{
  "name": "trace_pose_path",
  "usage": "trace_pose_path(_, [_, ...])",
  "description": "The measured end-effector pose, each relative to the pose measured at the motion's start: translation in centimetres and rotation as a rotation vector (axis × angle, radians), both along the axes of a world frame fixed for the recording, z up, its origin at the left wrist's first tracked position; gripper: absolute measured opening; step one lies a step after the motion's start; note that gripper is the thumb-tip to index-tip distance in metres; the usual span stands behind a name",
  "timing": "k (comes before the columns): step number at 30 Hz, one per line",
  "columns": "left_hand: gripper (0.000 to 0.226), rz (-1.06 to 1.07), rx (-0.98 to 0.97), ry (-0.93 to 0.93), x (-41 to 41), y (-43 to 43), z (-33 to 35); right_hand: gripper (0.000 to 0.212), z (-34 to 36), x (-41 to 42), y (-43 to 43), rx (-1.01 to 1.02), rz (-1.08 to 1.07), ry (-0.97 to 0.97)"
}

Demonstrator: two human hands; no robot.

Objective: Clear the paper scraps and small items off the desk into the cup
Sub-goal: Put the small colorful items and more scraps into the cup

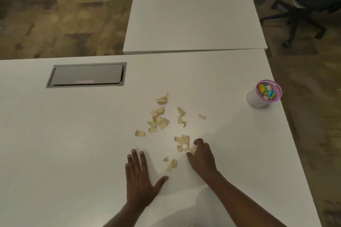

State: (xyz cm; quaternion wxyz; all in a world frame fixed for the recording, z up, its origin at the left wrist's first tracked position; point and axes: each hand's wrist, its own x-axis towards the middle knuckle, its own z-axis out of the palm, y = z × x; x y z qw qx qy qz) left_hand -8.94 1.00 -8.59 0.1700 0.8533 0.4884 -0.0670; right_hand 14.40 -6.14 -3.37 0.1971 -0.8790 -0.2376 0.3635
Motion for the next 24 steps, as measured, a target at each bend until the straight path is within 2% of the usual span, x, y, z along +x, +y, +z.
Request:
trace_pose_path(6, [0.13, 0.001, -0.02, -0.066, 1.1, 4.8, -0.7, 0.045, 0.0, -1.3, 4.1, 0.176, 0.002, 0.012])
trace_pose_path(10, [0.128, -0.056, -0.013, -0.105, 4.0, 9.0, -1.0, 0.044, 0.6, 0.4, 6.4, 0.279, 0.075, -0.33])
trace_pose_path(12, [0.124, -0.107, -0.009, -0.124, 5.1, 10.3, -1.4, 0.053, 0.6, 1.8, 7.3, 0.25, 0.121, -0.411])
trace_pose_path(16, [0.114, -0.214, -0.026, -0.17, 6.8, 11.2, -1.8, 0.077, 0.0, 3.7, 8.8, 0.061, 0.161, -0.256])
trace_pose_path(19, [0.105, -0.329, -0.052, -0.238, 7.7, 11.5, -1.8, 0.08, -0.5, 3.3, 9.1, 0.033, 0.292, -0.182])
trace_pose_path(21, [0.099, -0.376, -0.066, -0.304, 8.2, 12.1, -1.6, 0.077, -0.7, 2.7, 9.0, 0.086, 0.364, -0.221])
trace_pose_path(24, [0.092, -0.341, -0.063, -0.332, 9.6, 14.7, -0.8, 0.07, -0.9, 3.1, 9.8, 0.156, 0.356, -0.322])
